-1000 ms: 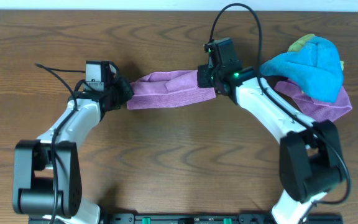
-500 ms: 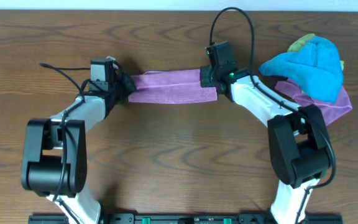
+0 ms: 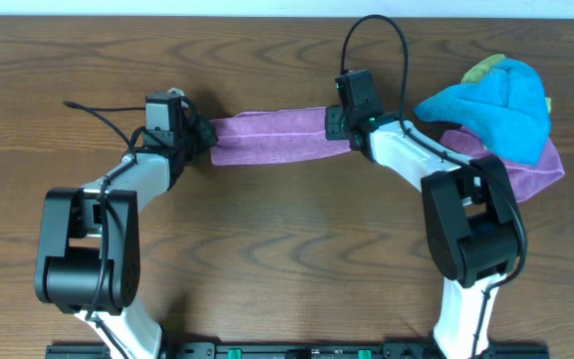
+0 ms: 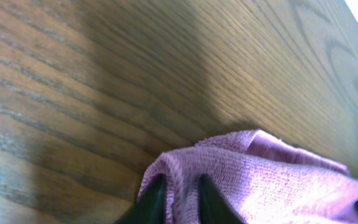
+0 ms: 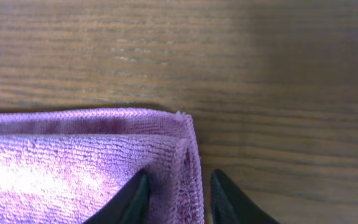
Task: Fold the cloth
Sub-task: 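Hold the towel with both grippers and fold its near half upward, then bring the right gripper's end toward the left gripper, folding the strip in half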
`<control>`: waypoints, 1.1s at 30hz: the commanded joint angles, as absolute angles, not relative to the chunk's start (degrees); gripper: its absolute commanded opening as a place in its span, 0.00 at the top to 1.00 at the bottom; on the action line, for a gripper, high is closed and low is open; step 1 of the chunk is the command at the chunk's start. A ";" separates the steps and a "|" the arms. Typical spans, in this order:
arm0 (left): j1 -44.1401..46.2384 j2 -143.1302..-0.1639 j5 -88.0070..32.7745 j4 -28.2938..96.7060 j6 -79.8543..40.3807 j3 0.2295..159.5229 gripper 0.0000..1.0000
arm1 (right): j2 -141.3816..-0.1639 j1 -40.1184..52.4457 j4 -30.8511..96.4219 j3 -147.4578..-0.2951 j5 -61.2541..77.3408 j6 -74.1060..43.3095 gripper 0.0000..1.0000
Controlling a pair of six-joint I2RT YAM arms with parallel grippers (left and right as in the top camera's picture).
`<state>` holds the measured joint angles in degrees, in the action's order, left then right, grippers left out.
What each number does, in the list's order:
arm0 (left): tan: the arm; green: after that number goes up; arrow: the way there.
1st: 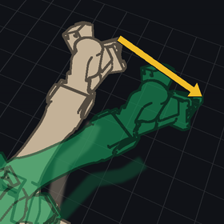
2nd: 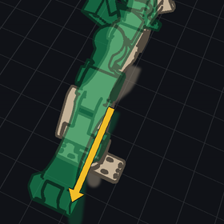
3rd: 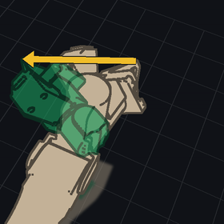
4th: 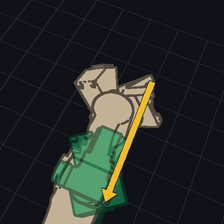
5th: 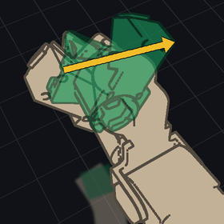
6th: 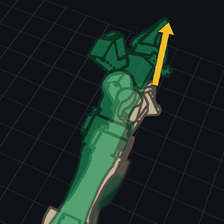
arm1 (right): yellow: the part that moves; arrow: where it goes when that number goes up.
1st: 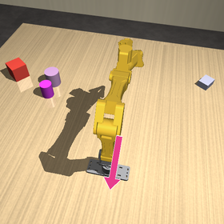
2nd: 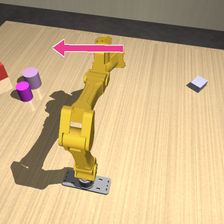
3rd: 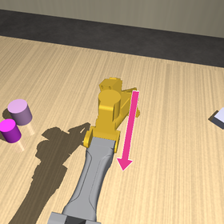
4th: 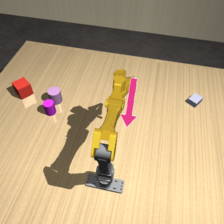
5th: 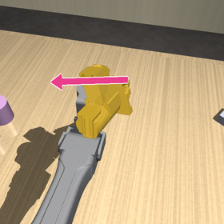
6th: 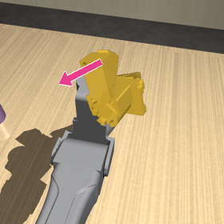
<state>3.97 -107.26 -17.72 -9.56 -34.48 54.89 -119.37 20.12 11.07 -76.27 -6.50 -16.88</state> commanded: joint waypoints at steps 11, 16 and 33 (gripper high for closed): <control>3.66 -107.87 -16.12 0.30 -29.76 65.73 0.15 | -115.20 19.49 15.79 -76.29 -7.49 -16.67 0.50; 3.88 -107.87 -21.12 6.09 -29.76 70.96 0.29 | -113.99 19.03 18.13 -76.29 -6.52 -20.14 0.38; 10.52 -113.84 -17.39 9.69 -29.61 71.16 0.94 | -117.23 14.28 19.70 -76.27 11.88 -30.26 0.32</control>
<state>10.66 -111.20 -19.03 9.08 -29.98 70.46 -115.35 14.46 19.94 -76.27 7.88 -28.51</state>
